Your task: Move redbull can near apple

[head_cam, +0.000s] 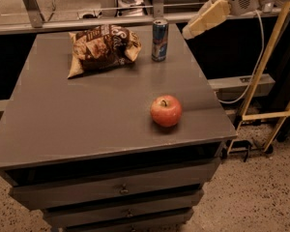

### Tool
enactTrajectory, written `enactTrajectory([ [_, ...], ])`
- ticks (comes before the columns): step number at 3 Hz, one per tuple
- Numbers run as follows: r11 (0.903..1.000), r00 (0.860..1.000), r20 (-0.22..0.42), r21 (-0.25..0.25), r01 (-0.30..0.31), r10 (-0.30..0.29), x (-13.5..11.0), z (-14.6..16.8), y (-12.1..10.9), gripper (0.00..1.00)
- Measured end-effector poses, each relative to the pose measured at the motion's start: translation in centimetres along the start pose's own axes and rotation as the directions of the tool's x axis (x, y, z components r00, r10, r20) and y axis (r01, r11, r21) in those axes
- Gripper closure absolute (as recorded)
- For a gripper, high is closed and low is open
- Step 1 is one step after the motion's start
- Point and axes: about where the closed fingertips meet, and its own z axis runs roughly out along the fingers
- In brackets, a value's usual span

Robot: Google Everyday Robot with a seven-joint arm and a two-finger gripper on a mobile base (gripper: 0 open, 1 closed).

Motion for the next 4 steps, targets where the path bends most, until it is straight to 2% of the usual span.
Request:
enactTrajectory([
  [1, 0.9984, 0.998, 0.068, -0.053, 0.018, -0.014, 0.6, 2.5, 1.1, 0.0],
  [2, 0.9983, 0.997, 0.073, -0.052, 0.027, -0.023, 1.8, 4.3, 1.7, 0.0],
  [3, 0.9996, 0.998, 0.058, -0.021, 0.017, -0.016, 3.4, 5.7, 1.6, 0.0],
  [4, 0.9998, 0.997, 0.072, 0.017, -0.014, 0.012, 4.5, 6.5, 0.8, 0.0],
])
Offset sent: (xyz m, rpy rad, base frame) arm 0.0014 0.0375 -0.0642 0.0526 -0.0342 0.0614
